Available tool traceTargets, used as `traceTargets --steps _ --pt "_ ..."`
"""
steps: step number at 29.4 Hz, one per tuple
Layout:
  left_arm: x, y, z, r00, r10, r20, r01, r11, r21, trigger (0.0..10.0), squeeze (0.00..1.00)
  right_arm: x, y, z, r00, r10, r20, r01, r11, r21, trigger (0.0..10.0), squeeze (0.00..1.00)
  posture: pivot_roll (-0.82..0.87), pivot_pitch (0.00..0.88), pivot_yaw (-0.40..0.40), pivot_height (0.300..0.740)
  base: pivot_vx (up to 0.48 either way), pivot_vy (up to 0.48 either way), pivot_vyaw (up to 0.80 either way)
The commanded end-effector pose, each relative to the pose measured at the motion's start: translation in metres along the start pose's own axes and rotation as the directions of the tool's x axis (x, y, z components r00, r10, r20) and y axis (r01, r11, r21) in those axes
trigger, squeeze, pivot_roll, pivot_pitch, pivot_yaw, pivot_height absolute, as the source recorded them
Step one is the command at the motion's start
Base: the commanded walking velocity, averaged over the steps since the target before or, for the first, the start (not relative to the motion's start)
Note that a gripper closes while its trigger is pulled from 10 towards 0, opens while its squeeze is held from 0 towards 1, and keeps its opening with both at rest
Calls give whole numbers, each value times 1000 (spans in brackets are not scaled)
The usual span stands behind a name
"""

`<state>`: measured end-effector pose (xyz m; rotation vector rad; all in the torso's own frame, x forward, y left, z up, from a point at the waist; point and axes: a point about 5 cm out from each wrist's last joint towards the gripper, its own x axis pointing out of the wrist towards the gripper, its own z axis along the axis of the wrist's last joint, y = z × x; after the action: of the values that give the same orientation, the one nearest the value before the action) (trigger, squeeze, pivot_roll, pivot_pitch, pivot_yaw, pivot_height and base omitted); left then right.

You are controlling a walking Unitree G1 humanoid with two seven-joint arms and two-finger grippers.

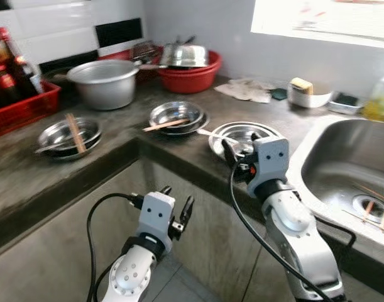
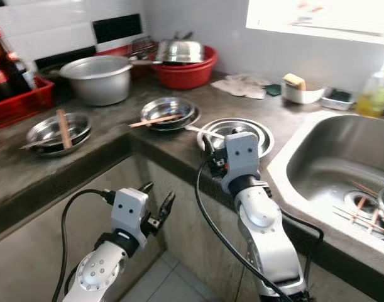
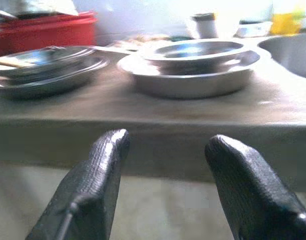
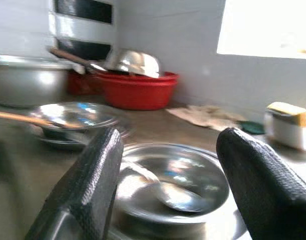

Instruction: Kitchen organization

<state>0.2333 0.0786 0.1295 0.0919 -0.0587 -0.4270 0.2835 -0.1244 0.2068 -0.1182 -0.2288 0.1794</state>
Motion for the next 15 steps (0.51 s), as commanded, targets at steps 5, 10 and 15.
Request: traceTargets --steps 5,10,15 --pt "0 2 2 1000 7 1 -7 1000 7 10000 0 8 8 8 998 57 40 -54 997 -52 10000 0 -19 38 9 740 0 0 800" --pt "-1 2 1 1000 7 -1 -7 1000 5 10000 0 13 7 10 998 57 39 -55 997 -49 10000 0 -15 41 7 740 0 0 388" --pt "-1 1 1 1000 6 -4 -6 1000 3 10000 0 27 5 8 997 76 -9 -77 986 -151 10000 0 -16 49 5 740 0 0 0"
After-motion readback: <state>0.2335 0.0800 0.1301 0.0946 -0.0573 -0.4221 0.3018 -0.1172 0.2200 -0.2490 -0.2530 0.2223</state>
